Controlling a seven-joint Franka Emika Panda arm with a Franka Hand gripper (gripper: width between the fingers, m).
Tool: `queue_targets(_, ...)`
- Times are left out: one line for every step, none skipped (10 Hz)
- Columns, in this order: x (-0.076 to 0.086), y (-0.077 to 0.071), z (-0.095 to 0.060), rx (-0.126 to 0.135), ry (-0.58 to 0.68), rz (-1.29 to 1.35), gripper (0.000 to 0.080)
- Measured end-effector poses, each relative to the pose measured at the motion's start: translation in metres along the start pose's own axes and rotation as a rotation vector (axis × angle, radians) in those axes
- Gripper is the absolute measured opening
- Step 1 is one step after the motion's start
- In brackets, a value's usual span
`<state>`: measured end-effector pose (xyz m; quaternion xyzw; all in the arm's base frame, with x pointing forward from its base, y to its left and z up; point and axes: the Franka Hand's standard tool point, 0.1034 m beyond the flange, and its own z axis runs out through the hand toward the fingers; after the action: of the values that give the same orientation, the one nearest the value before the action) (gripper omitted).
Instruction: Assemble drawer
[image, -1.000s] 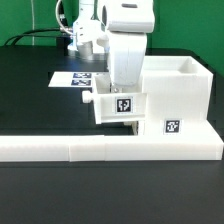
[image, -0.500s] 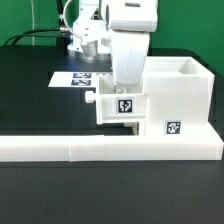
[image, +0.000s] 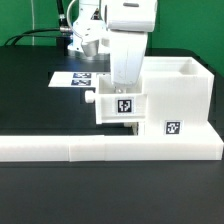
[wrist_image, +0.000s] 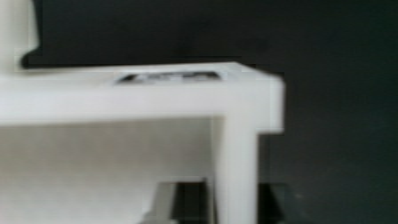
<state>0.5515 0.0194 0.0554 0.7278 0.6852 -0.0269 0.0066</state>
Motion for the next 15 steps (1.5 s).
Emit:
queue_targets(-0.003,0.0,-0.002,0.003,-0.002,-0.016,0.0218)
queue_targets(-0.004,0.001,-0.007,0.004,-0.007,-0.016,0.0358)
queue_targets(-0.006,0.002,-0.014,0.017,-0.018,-0.015,0.0493)
queue_targets(-0.01,0.006,-0.024,0.025,-0.03,-0.012,0.0493)
queue_targets(-0.014,0.008,-0.032,0.029,-0.038,-0.018,0.0615)
queue_targets(-0.021,0.009,-0.04,0.032,-0.045,-0.036,0.0639)
queue_targets(-0.032,0.009,-0.043,0.038,-0.049,-0.072,0.0639)
queue_targets(-0.044,0.009,-0.045,0.047,-0.053,-0.088,0.0647)
queue_targets(-0.055,0.012,-0.047,0.054,-0.053,-0.099,0.0649)
queue_targets(-0.056,0.011,-0.046,0.053,-0.051,-0.095,0.0649)
queue_targets(-0.055,0.011,-0.045,0.054,-0.051,-0.098,0.0649)
queue_targets(-0.056,0.011,-0.045,0.055,-0.051,-0.096,0.0649)
queue_targets(-0.062,0.01,-0.04,0.058,-0.003,-0.147,0.0649)
queue_targets(-0.073,0.005,-0.026,0.068,0.075,-0.146,0.0649)
queue_targets(-0.078,0.003,-0.019,0.066,0.135,-0.121,0.0649)
